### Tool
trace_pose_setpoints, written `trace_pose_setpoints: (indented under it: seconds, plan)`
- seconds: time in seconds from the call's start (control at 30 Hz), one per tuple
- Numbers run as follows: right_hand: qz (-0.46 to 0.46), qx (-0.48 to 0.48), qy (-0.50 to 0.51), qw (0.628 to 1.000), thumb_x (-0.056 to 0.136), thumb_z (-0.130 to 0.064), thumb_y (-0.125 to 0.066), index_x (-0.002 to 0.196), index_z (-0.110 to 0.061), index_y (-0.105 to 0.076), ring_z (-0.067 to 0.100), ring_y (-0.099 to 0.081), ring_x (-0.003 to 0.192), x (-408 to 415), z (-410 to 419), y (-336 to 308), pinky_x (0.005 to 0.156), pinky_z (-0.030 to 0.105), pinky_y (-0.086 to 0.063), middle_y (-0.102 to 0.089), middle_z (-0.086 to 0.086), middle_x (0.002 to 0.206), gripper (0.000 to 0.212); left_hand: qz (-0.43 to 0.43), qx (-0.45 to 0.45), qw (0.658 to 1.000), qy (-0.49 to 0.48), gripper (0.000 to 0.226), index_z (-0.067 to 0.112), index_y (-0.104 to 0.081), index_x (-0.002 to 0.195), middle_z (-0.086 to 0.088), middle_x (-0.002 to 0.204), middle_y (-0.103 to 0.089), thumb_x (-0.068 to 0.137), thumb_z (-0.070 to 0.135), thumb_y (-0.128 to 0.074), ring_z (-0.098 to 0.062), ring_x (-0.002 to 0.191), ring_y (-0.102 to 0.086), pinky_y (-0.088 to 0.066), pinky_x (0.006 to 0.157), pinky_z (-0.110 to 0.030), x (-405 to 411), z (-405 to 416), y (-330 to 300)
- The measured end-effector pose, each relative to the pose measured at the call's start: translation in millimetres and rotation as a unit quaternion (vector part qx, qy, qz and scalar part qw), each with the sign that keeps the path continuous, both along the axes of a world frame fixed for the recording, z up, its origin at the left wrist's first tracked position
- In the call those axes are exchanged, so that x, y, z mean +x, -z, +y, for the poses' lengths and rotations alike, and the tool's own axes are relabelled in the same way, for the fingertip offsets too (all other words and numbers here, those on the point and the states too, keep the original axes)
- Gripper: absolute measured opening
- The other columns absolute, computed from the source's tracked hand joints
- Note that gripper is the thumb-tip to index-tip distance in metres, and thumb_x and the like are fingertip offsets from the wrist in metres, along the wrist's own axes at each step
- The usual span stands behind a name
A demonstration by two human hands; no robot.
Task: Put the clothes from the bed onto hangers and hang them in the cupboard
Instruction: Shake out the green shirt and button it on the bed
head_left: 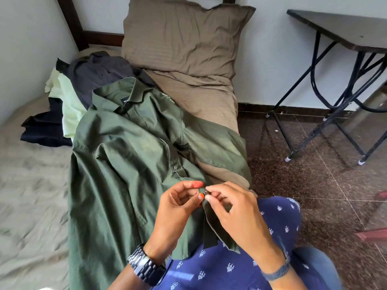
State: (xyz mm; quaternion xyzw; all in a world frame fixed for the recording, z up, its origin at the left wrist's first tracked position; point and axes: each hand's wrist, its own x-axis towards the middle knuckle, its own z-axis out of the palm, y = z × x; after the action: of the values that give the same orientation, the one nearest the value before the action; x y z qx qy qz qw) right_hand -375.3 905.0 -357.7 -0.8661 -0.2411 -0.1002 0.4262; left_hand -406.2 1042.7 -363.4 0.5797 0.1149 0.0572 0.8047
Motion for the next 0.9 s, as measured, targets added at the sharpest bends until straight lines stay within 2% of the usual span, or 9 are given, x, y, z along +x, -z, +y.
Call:
trace_pose_setpoints:
  seconds: [0.13, 0.27, 0.37, 0.47, 0.53, 0.67, 0.8, 0.83, 0.9]
  plan:
    - [0.196, 0.073, -0.04, 0.977, 0.088, -0.013, -0.066, 0.084, -0.02, -0.07, 0.001, -0.063, 0.073, 6.6, -6.3, 4.4, 0.066, 0.012, -0.046, -0.067, -0.013, 0.075, 0.009, 0.042, 0.001, 0.997, 0.062, 0.028, 0.001, -0.061, 0.108, -0.004, 0.068, -0.06, 0.085, -0.013, -0.056, -0.008, 0.062, -0.059, -0.051, 0.061, -0.019, -2.2, 9.0, 3.5]
    - [0.29, -0.056, -0.133, 0.946, 0.091, -0.021, -0.062, 0.082, -0.025, -0.069, -0.004, -0.059, 0.075, 15.6, -12.5, 19.1, 0.074, 0.019, -0.047, -0.068, -0.013, 0.078, 0.011, 0.15, 0.039, 0.967, 0.202, 0.03, -0.003, -0.06, 0.104, -0.006, 0.069, -0.063, 0.09, -0.018, -0.037, -0.014, 0.059, -0.062, -0.055, 0.059, -0.025, -3.4, 27.6, 6.5]
    - [0.284, -0.087, -0.119, 0.947, 0.09, -0.023, -0.063, 0.084, -0.026, -0.07, 0.003, -0.063, 0.081, 26.0, -6.3, 29.4, 0.079, 0.025, -0.049, -0.071, -0.006, 0.085, 0.01, 0.182, 0.125, 0.946, 0.236, 0.041, 0.008, -0.062, 0.094, -0.005, 0.074, -0.061, 0.088, -0.016, -0.03, -0.012, 0.063, -0.06, -0.054, 0.059, -0.024, 1.2, 35.4, 11.1]
    - [0.238, -0.075, -0.077, 0.965, 0.087, -0.022, -0.067, 0.1, -0.025, -0.067, 0.001, -0.059, 0.095, 37.5, 8.3, 38.1, 0.089, 0.024, -0.048, -0.064, -0.008, 0.103, 0.013, 0.13, 0.346, 0.922, 0.114, 0.034, 0.024, -0.061, 0.094, 0.0, 0.09, -0.057, 0.088, -0.002, -0.041, -0.016, 0.081, -0.059, -0.051, 0.077, -0.033, 12.7, 39.1, 23.4]
    - [0.201, -0.096, -0.064, 0.973, 0.085, -0.024, -0.069, 0.116, -0.026, -0.061, 0.005, -0.053, 0.107, 44.2, 21.5, 41.5, 0.097, 0.023, -0.041, -0.054, -0.007, 0.114, 0.032, 0.091, 0.451, 0.888, -0.005, 0.029, 0.022, -0.057, 0.113, -0.004, 0.112, -0.047, 0.089, 0.008, -0.052, -0.023, 0.108, -0.05, -0.039, 0.096, -0.03, 23.8, 40.3, 30.5]
    - [0.203, -0.174, -0.076, 0.961, 0.083, -0.015, -0.068, 0.131, -0.025, -0.051, 0.016, -0.049, 0.12, 53.1, 48.1, 51.1, 0.1, 0.021, -0.032, -0.054, 0.003, 0.127, 0.052, 0.116, 0.436, 0.891, -0.053, 0.071, 0.015, -0.027, 0.144, -0.021, 0.145, -0.016, 0.083, 0.005, -0.062, -0.033, 0.142, -0.012, -0.022, 0.113, -0.033, 48.9, 46.9, 48.6]
    - [0.229, -0.203, -0.079, 0.949, 0.086, -0.008, -0.062, 0.117, -0.019, -0.065, 0.014, -0.059, 0.108, 57.4, 50.9, 63.4, 0.087, 0.017, -0.04, -0.066, 0.001, 0.112, 0.033, 0.11, 0.44, 0.891, 0.007, 0.071, 0.001, -0.032, 0.14, -0.017, 0.135, -0.031, 0.073, -0.015, -0.05, -0.029, 0.128, -0.039, -0.022, 0.098, 0.0, 48.4, 50.9, 65.6]
    - [0.237, -0.206, -0.089, 0.945, 0.085, -0.007, -0.062, 0.111, -0.018, -0.068, 0.012, -0.06, 0.1, 59.2, 48.8, 64.1, 0.082, 0.015, -0.041, -0.067, -0.001, 0.103, 0.028, 0.11, 0.459, 0.881, 0.03, 0.066, -0.002, -0.037, 0.137, -0.016, 0.133, -0.037, 0.073, -0.015, -0.05, -0.028, 0.126, -0.042, -0.02, 0.092, 0.003, 45.6, 52.6, 66.0]
    - [0.275, -0.236, -0.138, 0.922, 0.084, -0.008, -0.063, 0.103, -0.016, -0.072, 0.011, -0.062, 0.09, 61.0, 42.1, 62.6, 0.078, 0.018, -0.045, -0.069, -0.003, 0.094, 0.022, 0.133, 0.503, 0.847, 0.111, 0.057, 0.0, -0.042, 0.134, -0.013, 0.132, -0.043, 0.078, -0.008, -0.05, -0.025, 0.127, -0.043, -0.026, 0.096, -0.008, 39.0, 54.7, 63.2]
